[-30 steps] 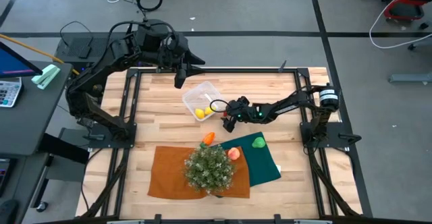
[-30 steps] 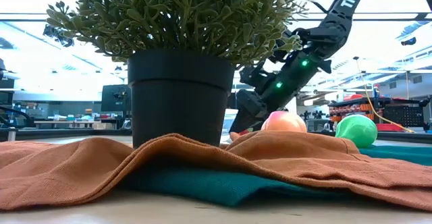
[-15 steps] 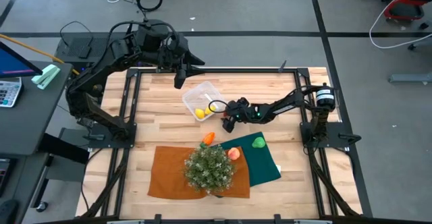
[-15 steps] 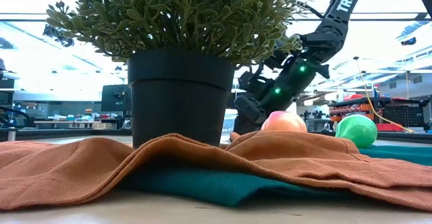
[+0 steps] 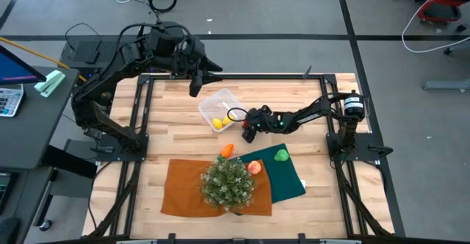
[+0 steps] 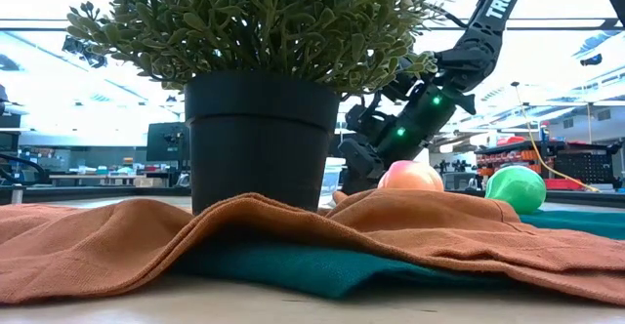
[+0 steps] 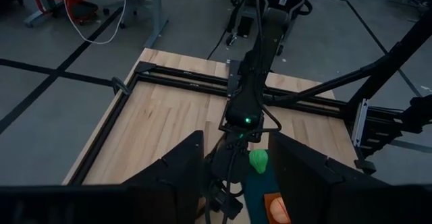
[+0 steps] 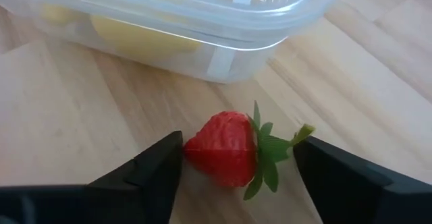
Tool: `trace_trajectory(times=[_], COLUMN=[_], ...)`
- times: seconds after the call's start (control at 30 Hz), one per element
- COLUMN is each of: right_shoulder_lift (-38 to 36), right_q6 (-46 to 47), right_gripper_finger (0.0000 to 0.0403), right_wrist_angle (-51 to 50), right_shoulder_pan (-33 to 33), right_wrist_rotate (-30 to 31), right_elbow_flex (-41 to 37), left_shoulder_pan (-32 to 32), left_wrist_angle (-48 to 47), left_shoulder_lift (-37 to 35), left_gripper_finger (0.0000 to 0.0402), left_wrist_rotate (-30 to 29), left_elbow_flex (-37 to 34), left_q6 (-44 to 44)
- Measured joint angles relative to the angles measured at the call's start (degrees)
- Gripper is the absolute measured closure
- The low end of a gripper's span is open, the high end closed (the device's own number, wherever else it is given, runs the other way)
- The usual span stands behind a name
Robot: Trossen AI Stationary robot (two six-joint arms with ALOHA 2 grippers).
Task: Pick and placing Produce into tupperware
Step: Put the strawberry into the transparent container
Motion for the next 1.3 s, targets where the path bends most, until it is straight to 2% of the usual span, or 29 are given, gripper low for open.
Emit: trace_trajectory(times=[0.37,0.7,1.3], right_shoulder_lift=[0.0,-0.4,-1.4], right_q6=[0.4,0.9,2.0], right_gripper_finger=[0.0233,0.0281,0.0323], right_wrist_angle=[0.1,-0.2,-2.5], right_shoulder_pan=[-0.7,-0.7,-0.7], right_wrist_rotate=[-0.2,-0.7,-2.3], right_elbow_flex=[0.0,0.0,0.0], left_shoulder_pan=[0.0,0.0,0.0], left_wrist_angle=[-0.5,-0.8,-0.7], left_shoulder_lift=[0.0,0.0,0.0], left_gripper_finger=[0.0228,0.0229,0.0225], left_wrist_rotate=[0.0,0.0,0.0], left_elbow_flex=[0.0,0.0,0.0], left_q6=[0.1,0.3,0.3])
